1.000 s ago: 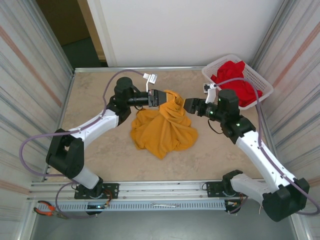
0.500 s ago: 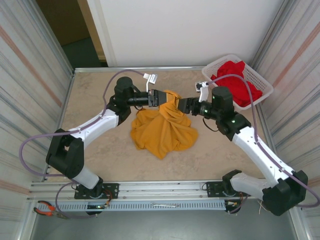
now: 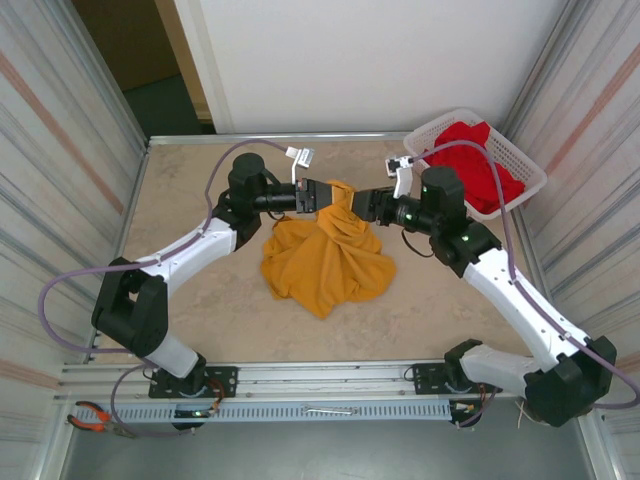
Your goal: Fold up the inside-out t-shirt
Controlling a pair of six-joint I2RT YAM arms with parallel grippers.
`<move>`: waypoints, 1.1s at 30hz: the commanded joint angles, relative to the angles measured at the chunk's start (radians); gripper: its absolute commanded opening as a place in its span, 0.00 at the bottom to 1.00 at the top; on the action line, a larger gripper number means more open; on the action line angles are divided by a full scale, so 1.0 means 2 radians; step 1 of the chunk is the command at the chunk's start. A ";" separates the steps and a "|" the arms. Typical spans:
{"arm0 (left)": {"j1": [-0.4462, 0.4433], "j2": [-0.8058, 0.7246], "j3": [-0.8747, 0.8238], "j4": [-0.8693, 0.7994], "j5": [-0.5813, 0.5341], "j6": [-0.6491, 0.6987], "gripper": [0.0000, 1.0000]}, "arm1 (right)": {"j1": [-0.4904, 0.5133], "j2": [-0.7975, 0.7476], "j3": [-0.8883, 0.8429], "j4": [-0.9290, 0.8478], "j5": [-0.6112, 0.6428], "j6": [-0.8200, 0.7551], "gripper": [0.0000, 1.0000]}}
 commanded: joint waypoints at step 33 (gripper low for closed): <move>-0.042 -0.178 -0.035 -0.233 -0.266 0.172 0.62 | -0.019 -0.036 0.065 -0.008 -0.040 0.024 0.00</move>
